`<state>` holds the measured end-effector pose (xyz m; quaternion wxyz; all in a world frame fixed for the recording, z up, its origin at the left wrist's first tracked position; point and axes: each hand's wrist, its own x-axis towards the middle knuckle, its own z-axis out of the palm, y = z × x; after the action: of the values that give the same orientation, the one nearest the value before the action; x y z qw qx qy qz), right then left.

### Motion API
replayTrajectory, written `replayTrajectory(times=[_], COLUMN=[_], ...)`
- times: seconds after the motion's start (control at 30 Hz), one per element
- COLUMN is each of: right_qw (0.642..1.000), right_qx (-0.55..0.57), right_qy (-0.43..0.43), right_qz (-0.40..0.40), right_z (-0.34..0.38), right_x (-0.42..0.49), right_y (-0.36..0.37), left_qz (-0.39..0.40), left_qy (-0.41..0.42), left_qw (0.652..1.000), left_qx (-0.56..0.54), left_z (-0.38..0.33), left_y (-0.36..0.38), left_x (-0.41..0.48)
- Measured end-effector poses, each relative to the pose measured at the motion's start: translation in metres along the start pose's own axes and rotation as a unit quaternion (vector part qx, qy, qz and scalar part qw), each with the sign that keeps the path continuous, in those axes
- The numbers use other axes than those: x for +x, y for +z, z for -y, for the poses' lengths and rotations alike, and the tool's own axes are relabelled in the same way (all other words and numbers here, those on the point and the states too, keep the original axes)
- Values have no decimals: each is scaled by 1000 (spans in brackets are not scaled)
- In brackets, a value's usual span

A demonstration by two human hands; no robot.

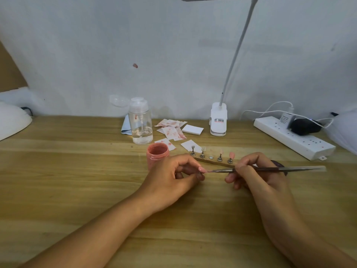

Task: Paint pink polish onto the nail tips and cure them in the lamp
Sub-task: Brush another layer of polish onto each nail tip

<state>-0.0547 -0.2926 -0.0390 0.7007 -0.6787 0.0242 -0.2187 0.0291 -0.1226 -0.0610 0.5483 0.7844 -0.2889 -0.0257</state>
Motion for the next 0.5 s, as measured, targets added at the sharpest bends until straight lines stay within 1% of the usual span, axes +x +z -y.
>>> replayTrajectory(times=[0.37,0.5], right_qw=[1000,1000], right_qx=[13,7], right_qy=[0,0], right_qz=[-1,15], right_z=[0,-1], right_x=[1,0], right_y=[0,2], left_qz=[-3,-5], left_qy=[-2,-6], left_qw=[1000,1000], left_qx=[7,13], left_z=[3,4], left_y=[0,0], left_x=[0,1])
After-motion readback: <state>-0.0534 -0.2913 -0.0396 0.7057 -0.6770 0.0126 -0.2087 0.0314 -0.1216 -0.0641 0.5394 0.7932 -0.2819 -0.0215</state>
